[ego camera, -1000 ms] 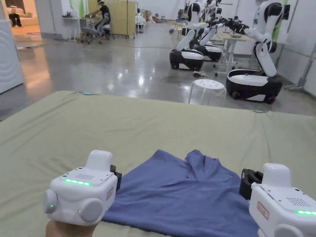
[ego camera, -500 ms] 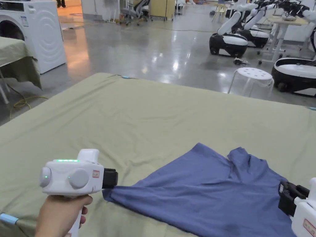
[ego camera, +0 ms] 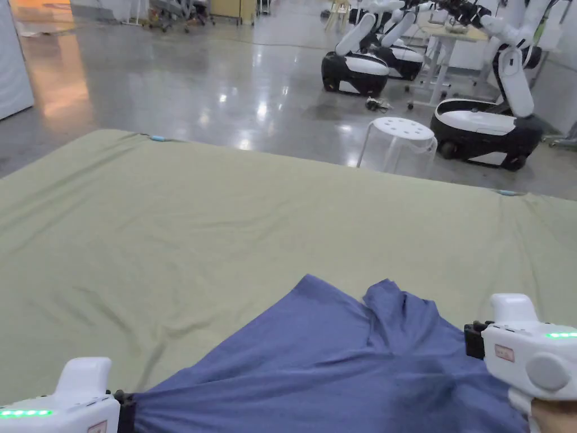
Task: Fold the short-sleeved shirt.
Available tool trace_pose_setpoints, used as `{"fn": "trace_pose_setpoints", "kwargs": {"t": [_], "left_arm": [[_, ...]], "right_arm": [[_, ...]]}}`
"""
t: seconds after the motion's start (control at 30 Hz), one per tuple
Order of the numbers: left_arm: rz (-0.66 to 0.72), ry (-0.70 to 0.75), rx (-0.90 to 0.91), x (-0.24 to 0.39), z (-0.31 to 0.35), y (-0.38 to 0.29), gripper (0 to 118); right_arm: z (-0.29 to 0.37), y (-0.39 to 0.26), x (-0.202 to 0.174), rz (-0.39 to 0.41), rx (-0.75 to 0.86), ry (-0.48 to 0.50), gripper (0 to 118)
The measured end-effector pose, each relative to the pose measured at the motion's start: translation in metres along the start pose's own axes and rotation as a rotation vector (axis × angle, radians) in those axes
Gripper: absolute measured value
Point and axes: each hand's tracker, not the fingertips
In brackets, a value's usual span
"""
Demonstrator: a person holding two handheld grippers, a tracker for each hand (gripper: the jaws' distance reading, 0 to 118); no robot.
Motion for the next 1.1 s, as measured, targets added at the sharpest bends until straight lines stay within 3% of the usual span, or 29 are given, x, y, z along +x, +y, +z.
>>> {"fn": "trace_pose_setpoints", "kwargs": {"t": [0.03,0.1,0.13,0.17,0.27,0.33,0.37,0.43,0.47,0.6,0.8,1.1], "left_arm": [[0.003,0.001,0.009,0.001,0.002,0.0,6],[-0.007,0.006,0.011,0.006,0.005,0.002,6],[-0.01,-0.01,0.003,0.008,0.005,0.002,6],[-0.006,-0.014,0.002,0.01,0.005,0.002,6],[-0.05,0.025,0.024,0.034,0.019,0.002,6],[-0.047,0.023,0.027,0.042,0.022,0.0,6],[-0.023,0.006,0.018,0.026,0.015,0.007,6],[-0.027,0.005,0.02,0.028,0.016,0.012,6],[-0.031,0.003,0.024,0.032,0.018,0.014,6],[-0.037,-0.016,0.029,0.029,0.017,0.019,6],[-0.033,-0.042,0.113,0.028,0.047,0.031,6],[-0.075,-0.095,0.306,0.069,0.092,0.133,6]], "right_arm": [[-0.017,0.006,0.006,-0.002,-0.012,0.018,19],[-0.055,0.02,0.016,-0.012,-0.096,0.067,101],[-0.077,0.023,0.019,-0.029,-0.168,0.054,118],[-0.093,0.026,0.023,-0.053,-0.132,0.037,112],[-0.12,0.016,0.026,-0.033,-0.252,-0.03,106],[-0.125,0.009,0.026,-0.012,-0.272,-0.017,87],[-0.117,0.009,0.026,-0.084,-0.212,0.023,69],[-0.09,0.006,0.025,-0.1,-0.178,-0.017,9],[-0.082,0.005,0.025,-0.089,-0.169,-0.011,4],[-0.038,0.006,0.026,-0.11,-0.124,0.025,4],[0.074,0.03,0.042,-0.133,0.105,0.031,4],[0.214,0.099,0.082,-0.117,0.343,-0.047,4]]}}
